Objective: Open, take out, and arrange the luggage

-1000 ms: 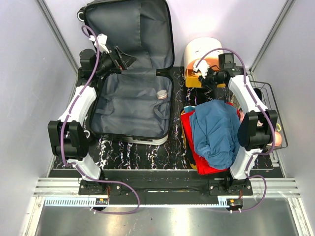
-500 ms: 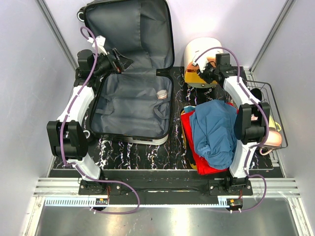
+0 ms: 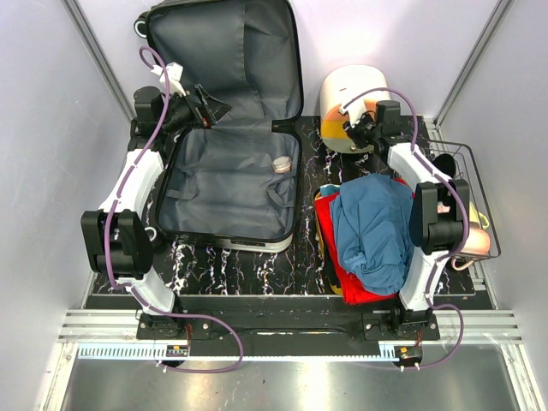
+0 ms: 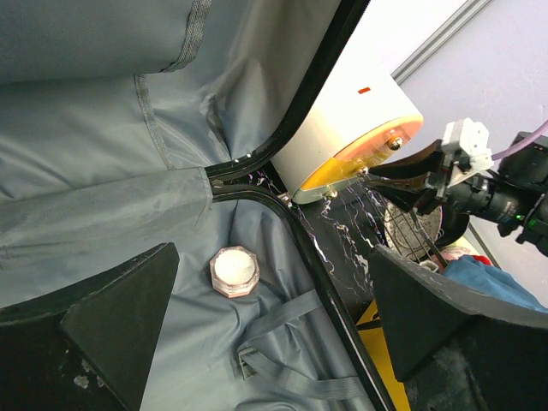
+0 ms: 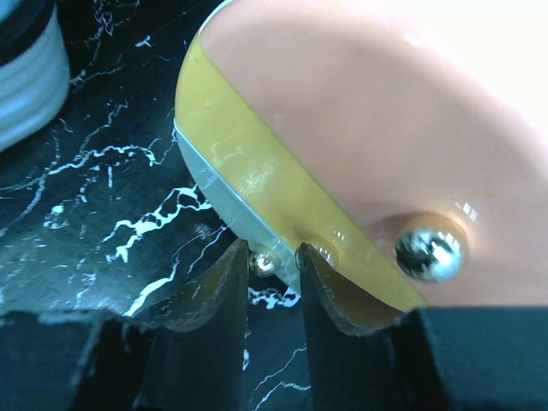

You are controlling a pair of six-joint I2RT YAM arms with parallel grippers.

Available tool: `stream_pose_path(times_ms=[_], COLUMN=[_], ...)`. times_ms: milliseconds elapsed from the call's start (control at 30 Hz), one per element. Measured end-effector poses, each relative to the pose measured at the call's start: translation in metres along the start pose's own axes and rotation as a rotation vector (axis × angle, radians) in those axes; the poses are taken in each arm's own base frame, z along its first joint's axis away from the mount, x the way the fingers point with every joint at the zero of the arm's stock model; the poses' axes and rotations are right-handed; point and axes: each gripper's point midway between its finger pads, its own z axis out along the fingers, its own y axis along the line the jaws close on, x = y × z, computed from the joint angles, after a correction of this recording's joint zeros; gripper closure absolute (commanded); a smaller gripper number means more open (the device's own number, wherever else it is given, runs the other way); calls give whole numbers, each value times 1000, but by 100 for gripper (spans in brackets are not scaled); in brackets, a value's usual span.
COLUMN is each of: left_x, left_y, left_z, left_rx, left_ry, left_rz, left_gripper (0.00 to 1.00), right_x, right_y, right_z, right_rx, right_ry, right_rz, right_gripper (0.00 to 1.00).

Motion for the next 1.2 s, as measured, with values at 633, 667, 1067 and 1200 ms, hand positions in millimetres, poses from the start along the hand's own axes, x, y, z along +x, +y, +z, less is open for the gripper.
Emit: stream_pose_path(times_ms=[633,667,1067,1200], left_x=[1,1,4,4], left_y=[-2,-2,-1,0], left_z=[0,0,0,0], left_rx=[14,14,11,11], left_ry=[6,7,11,11], left_rz=[12,12,8,7], left_gripper=[1,1,1,1], right_x=[-45,-44,-31,-31], right_y=[-50,-52,-63,-64], right_z=[-72,-68,-35,-31], right_rx=[113,118,165,162], right_ry=[-132,-128,-94,-91], right_rz=[805,841,1135,1185], right_gripper=[30,29,41,43])
